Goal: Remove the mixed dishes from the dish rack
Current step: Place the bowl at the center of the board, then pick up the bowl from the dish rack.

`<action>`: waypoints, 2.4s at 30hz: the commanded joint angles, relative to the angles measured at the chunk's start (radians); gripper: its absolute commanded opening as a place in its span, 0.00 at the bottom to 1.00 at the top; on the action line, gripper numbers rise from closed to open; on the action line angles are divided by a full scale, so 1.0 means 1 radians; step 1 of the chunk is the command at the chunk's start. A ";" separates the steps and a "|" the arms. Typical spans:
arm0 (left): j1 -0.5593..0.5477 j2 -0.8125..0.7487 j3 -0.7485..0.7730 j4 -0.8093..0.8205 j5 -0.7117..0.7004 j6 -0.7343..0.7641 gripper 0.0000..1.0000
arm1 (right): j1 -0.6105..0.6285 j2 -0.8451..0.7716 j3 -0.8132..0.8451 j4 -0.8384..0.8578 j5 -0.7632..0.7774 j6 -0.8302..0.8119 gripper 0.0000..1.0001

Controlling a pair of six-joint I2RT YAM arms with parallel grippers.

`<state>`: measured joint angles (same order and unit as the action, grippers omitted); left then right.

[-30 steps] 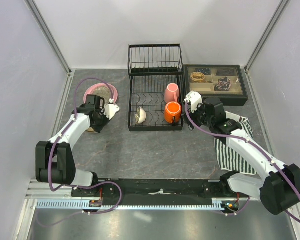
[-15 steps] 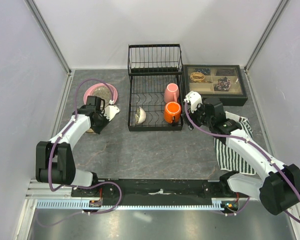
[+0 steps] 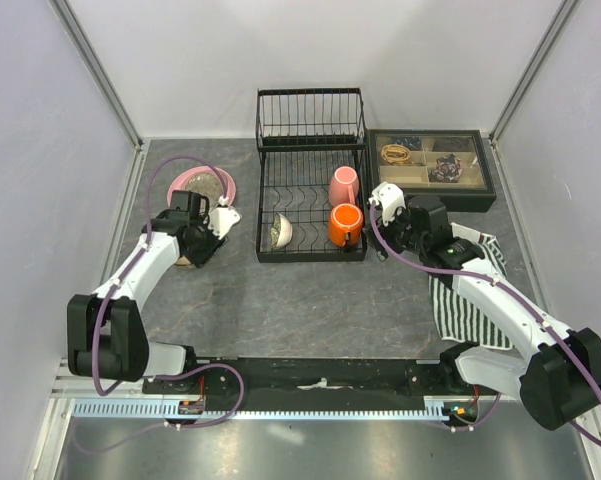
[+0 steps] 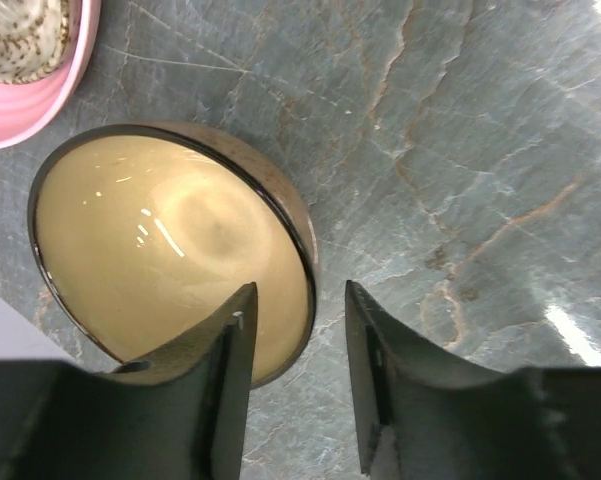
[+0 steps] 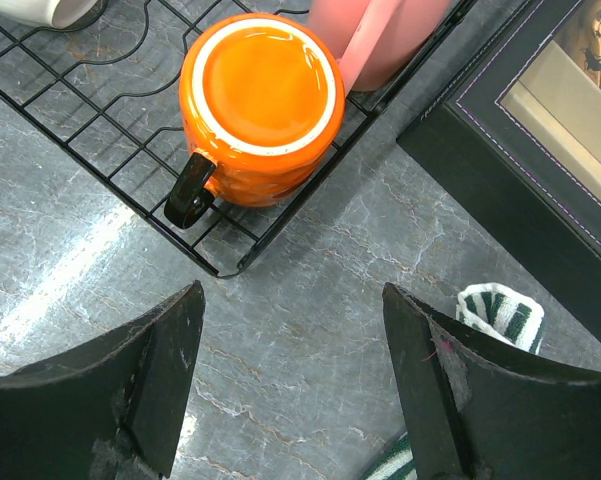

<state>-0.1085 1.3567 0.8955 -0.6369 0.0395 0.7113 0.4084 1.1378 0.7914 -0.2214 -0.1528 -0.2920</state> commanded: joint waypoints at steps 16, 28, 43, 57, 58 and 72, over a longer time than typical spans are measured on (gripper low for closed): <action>-0.082 -0.016 0.329 -0.113 0.618 -0.307 0.86 | -0.002 -0.015 0.000 0.033 -0.013 0.001 0.80; -0.180 0.139 0.371 0.060 0.657 -0.558 0.92 | -0.002 -0.006 0.006 0.028 -0.005 0.007 0.80; -0.237 0.297 0.407 0.164 0.504 -0.622 0.81 | -0.002 -0.026 -0.018 0.028 -0.004 -0.009 0.80; -0.237 0.387 0.419 0.203 0.494 -0.647 0.61 | -0.002 -0.038 -0.031 0.034 -0.008 -0.010 0.80; -0.237 0.392 0.419 0.203 0.493 -0.647 0.60 | -0.002 -0.038 -0.032 0.034 -0.008 -0.013 0.80; -0.237 0.433 0.404 0.249 0.482 -0.687 0.49 | -0.005 -0.052 -0.041 0.033 -0.005 -0.012 0.80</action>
<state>-0.3435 1.7802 1.2774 -0.4389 0.5259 0.0601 0.4084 1.1095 0.7593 -0.2184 -0.1528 -0.2955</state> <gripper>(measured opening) 0.500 0.804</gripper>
